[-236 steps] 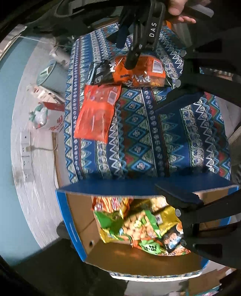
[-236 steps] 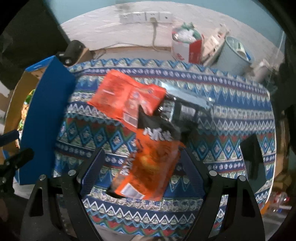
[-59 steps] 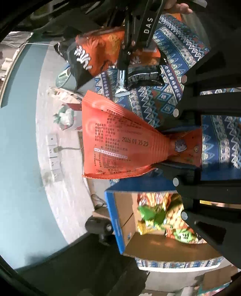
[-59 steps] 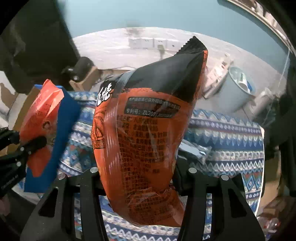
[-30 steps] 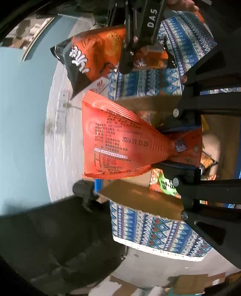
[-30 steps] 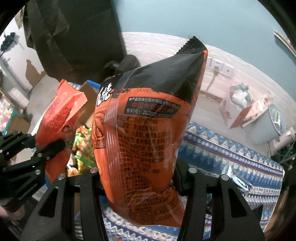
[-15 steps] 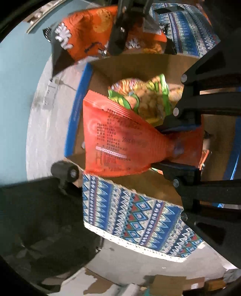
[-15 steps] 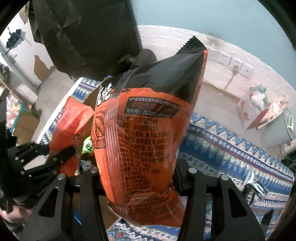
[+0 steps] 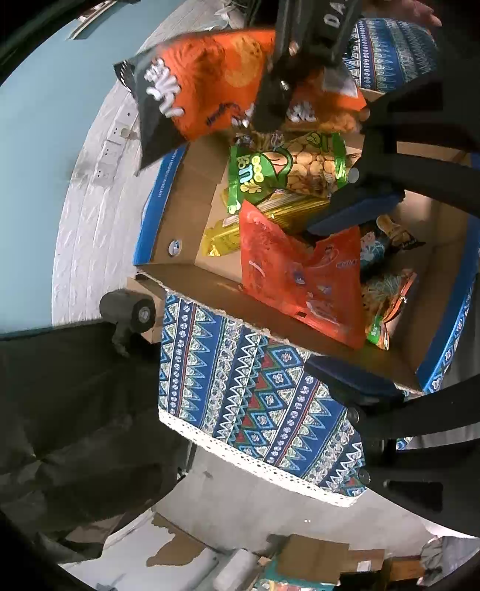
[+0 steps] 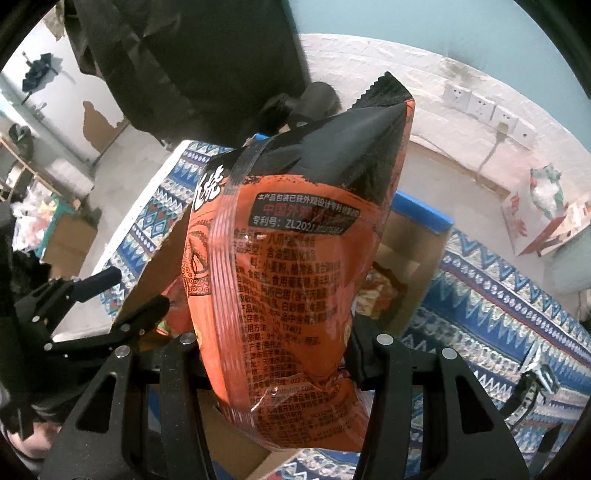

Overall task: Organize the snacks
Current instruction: 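Open left tool over the box while right tool drops the orange-black bag inside, then move both open tools back from the box to the silver foil bag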

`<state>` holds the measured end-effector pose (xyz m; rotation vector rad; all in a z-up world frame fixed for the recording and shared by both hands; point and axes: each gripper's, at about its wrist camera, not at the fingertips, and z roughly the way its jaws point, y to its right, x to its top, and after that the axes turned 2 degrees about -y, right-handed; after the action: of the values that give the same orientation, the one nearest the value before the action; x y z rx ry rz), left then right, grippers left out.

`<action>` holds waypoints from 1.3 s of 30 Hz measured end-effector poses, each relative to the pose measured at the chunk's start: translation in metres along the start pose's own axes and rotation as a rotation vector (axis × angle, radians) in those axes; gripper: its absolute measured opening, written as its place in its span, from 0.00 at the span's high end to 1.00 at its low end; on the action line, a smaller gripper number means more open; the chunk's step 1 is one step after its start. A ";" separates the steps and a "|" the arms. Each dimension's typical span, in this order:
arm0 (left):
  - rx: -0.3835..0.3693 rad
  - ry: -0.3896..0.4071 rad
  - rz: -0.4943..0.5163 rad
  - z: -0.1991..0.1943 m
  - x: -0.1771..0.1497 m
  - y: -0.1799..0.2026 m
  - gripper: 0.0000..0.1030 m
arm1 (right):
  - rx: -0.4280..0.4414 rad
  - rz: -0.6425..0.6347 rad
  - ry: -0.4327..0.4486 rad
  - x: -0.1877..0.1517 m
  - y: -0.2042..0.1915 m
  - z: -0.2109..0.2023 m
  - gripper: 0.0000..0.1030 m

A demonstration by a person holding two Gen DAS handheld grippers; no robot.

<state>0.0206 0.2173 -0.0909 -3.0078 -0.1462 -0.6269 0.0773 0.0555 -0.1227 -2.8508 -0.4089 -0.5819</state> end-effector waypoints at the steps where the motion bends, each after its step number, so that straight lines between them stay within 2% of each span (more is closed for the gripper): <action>1: 0.000 0.003 -0.004 -0.002 0.000 -0.001 0.32 | 0.002 0.000 -0.002 0.000 -0.001 0.001 0.51; 5: -0.005 0.005 -0.024 -0.004 0.001 -0.005 0.32 | 0.008 0.005 -0.006 0.002 -0.003 0.003 0.50; 7: -0.005 0.005 -0.030 -0.005 0.002 -0.006 0.32 | 0.012 0.010 -0.003 0.002 -0.002 0.002 0.39; 9: -0.009 0.007 -0.035 -0.008 0.003 -0.005 0.32 | 0.014 0.015 0.011 0.003 -0.001 -0.002 0.33; 15: -0.033 0.024 -0.028 -0.020 0.008 0.008 0.32 | -0.005 0.043 0.052 0.001 0.010 -0.023 0.24; 19: -0.047 0.051 -0.005 -0.031 0.010 0.023 0.28 | -0.016 0.064 0.073 -0.004 0.025 -0.039 0.23; 39: -0.116 0.064 0.134 -0.055 0.008 0.116 0.27 | -0.187 0.119 0.122 -0.059 0.115 -0.104 0.22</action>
<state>0.0189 0.0985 -0.0426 -3.0693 0.0985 -0.7417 0.0242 -0.0924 -0.0688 -2.9680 -0.1716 -0.8046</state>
